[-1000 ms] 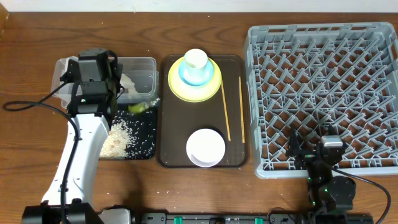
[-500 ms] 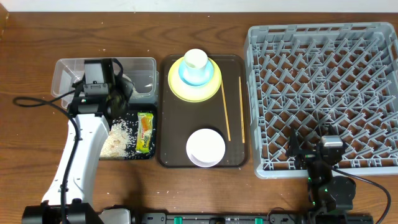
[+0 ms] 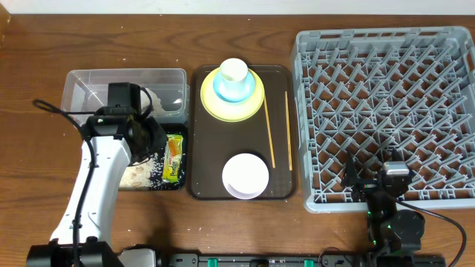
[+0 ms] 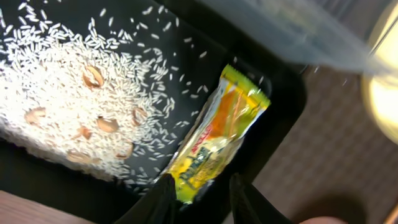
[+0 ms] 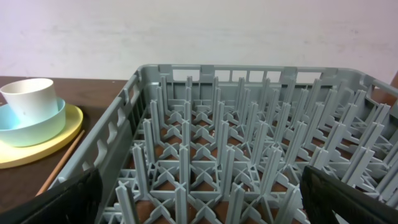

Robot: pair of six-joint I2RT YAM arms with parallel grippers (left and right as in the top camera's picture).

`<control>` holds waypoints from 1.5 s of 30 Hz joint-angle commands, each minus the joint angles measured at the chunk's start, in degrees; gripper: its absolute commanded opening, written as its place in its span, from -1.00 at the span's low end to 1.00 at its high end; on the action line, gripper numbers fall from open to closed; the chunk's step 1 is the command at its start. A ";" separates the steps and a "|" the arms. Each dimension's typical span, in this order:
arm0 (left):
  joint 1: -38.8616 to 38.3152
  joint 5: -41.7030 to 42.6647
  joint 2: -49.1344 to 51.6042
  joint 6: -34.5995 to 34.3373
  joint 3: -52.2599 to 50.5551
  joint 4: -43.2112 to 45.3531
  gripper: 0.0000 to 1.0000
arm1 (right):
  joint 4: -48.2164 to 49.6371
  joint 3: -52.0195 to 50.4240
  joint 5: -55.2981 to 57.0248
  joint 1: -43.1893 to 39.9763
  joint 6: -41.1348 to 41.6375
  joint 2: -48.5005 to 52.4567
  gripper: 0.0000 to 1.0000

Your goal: Sort waste into correct bins and load items into the dishwasher rack

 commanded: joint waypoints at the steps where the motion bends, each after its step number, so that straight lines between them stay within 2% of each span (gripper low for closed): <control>1: 0.13 -0.11 0.74 6.91 -3.43 0.31 -0.36 | -0.20 -0.09 -0.07 0.07 -0.79 0.00 0.99; 7: 0.13 -0.09 0.74 8.96 -11.13 8.26 -0.35 | -0.20 -0.09 -0.04 0.07 -0.79 0.00 0.98; 13: 0.13 -0.07 0.74 9.92 -14.62 15.96 -0.36 | -0.20 -0.09 -0.07 0.07 -0.79 0.00 0.98; 22: 0.13 -0.04 0.92 12.46 -16.79 19.39 -0.35 | -0.20 -0.09 -0.07 0.07 -0.79 0.02 0.98; 27: 0.13 2.80 1.03 14.62 -16.87 19.45 -0.36 | -0.17 -0.09 -0.07 0.07 -0.79 0.00 0.99; 40: 0.13 2.78 1.03 15.02 -23.67 28.70 -0.31 | -0.20 -0.09 -0.07 0.07 -0.79 0.00 0.98; 45: 0.13 2.93 1.03 15.02 -24.41 29.27 -0.29 | -0.20 -0.09 -0.07 0.07 -0.79 0.00 0.98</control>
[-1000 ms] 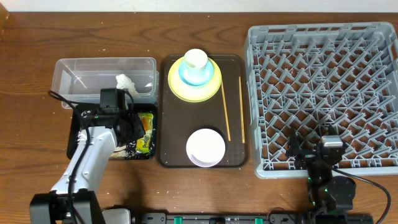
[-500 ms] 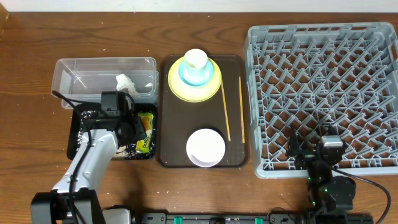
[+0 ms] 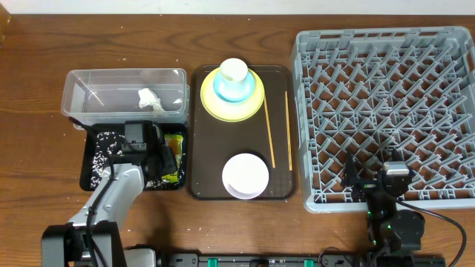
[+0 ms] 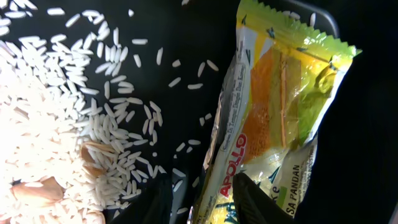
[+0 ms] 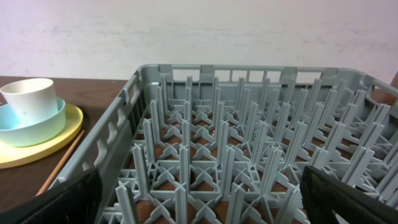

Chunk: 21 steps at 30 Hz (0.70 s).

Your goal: Sort waste into correct bins and load items into the dishwasher rack

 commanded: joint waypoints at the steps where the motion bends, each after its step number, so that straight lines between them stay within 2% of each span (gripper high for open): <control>1: 0.13 0.31 0.55 0.76 -0.55 0.20 -0.30 | -0.17 -0.09 -0.07 0.07 -0.79 0.02 0.99; 5: 0.13 0.35 0.52 0.74 -0.61 0.17 -0.35 | -0.15 -0.09 -0.07 0.07 -0.79 0.02 0.99; 8: 0.13 0.33 0.52 0.74 -0.63 0.20 -0.53 | -0.17 -0.09 -0.04 0.07 -0.79 0.02 0.99; 18: 0.13 0.33 0.52 -1.07 -0.63 0.59 -0.55 | -0.17 -0.09 -0.07 0.07 -0.79 0.02 0.98; 21: 0.13 0.33 0.52 -3.67 -0.63 0.61 -0.70 | -0.17 -0.09 -0.07 0.07 -0.79 0.02 0.97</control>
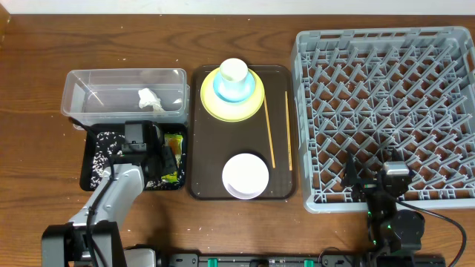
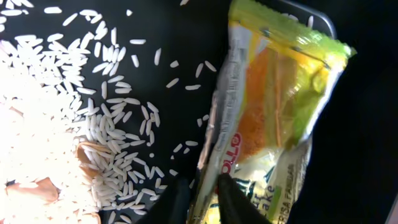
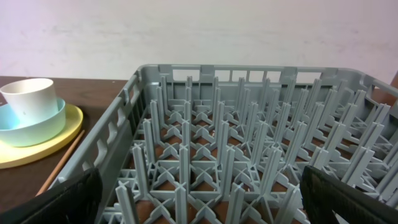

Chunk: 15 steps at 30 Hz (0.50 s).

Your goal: Sort waste into correct bins and load items into the dishwasher rack

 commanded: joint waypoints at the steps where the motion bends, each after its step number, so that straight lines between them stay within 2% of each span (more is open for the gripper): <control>1: 0.11 -0.09 0.48 -2.49 -0.55 0.24 -0.76 | -0.15 -0.09 -0.07 0.07 -0.79 0.00 0.99; 3: 0.13 -0.09 0.39 -2.49 -0.52 0.26 -0.88 | -0.17 -0.09 -0.07 0.07 -0.79 0.02 0.98; 7: 0.13 -0.09 -0.44 -2.73 -0.50 0.22 -0.88 | -0.15 -0.09 -0.07 0.07 -0.79 0.02 0.98; 15: 0.13 -0.07 -8.15 -11.02 -0.20 -0.52 -0.88 | -0.17 -0.09 -0.07 0.07 -0.79 0.02 0.99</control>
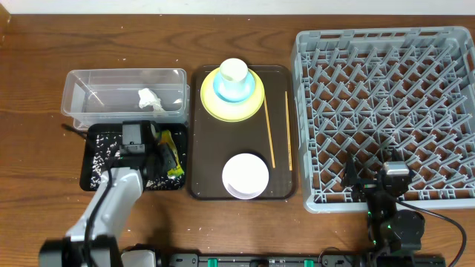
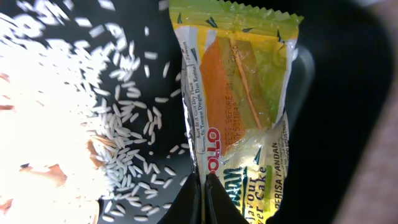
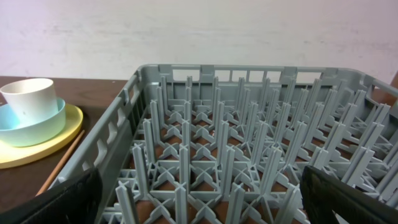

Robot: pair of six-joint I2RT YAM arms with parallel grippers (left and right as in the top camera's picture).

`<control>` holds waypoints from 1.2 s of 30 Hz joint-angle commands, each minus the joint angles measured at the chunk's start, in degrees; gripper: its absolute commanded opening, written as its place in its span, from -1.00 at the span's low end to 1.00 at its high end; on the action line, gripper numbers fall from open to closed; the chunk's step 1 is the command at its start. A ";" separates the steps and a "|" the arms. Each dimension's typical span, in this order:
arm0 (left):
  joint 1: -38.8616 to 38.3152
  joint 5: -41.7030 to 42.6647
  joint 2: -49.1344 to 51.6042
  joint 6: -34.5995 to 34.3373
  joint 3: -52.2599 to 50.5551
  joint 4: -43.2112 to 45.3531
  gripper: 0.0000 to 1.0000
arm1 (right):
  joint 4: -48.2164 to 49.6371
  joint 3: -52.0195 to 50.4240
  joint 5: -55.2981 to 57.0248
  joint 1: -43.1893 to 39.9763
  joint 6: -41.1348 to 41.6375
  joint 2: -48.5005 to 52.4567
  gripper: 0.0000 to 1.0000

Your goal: Sort waste into correct bins and load items into the dishwasher rack

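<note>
A yellow-green snack wrapper [image 2: 242,106] lies in the black tray [image 1: 86,159] beside spilled rice [image 2: 56,124]. My left gripper [image 2: 203,194] is shut on the wrapper's near left edge, and from overhead the wrapper [image 1: 170,153] lies tilted next to the left gripper [image 1: 156,157]. The brown tray [image 1: 197,148] carries a yellow plate [image 1: 252,104] with a blue bowl and a white cup [image 1: 234,72], a white bowl [image 1: 246,176] and two chopsticks [image 1: 269,133]. My right gripper [image 3: 199,199] stands open at the front edge of the grey dishwasher rack [image 3: 249,143].
A clear plastic bin [image 1: 96,93] behind the black tray holds a crumpled tissue [image 1: 148,99]. The dishwasher rack [image 1: 386,111] fills the right side of the wooden table. The right arm [image 1: 390,211] sits at the rack's front edge.
My left jaws, nearly together on the wrapper's edge before, are now pressed shut on it. The wrapper has turned and lies more tilted in the black tray. The right arm has not moved.
My left gripper was open above the black tray, the wrapper lying flat by the rice. Then it was low over the wrapper with its jaws astride the near end. They narrowed on the edge, and now they are shut on the shifted wrapper.
</note>
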 commanded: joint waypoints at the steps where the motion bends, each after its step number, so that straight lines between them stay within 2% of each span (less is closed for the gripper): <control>1: 0.13 -0.07 -5.25 -4.90 -0.20 -0.81 -0.88 | -0.15 -0.09 -0.07 0.07 -0.79 0.02 0.98; 10: 0.13 -0.07 -17.49 -8.50 -0.20 -3.21 -0.88 | -0.15 -0.09 -0.07 0.07 -0.79 0.02 0.98; 14: 0.17 -0.28 -21.44 -14.82 -0.20 -1.25 -0.88 | -0.13 -0.09 -0.07 0.07 -0.79 0.02 0.99; 18: 0.28 -2.23 -23.23 -22.62 -0.20 4.92 -0.88 | -0.15 -0.09 -0.07 0.07 -0.79 0.02 0.98; 27: 0.28 -15.43 -18.40 -34.05 -0.22 19.85 -0.88 | -0.15 -0.09 -0.07 0.07 -0.79 0.00 0.98; 30: 0.28 -15.78 -13.97 -36.28 -0.22 25.83 -0.88 | -0.15 -0.09 -0.07 0.07 -0.79 0.00 0.98; 36: 0.28 -15.78 -4.72 -36.44 -0.20 39.45 -0.88 | -0.15 -0.09 -0.07 0.07 -0.79 0.02 0.98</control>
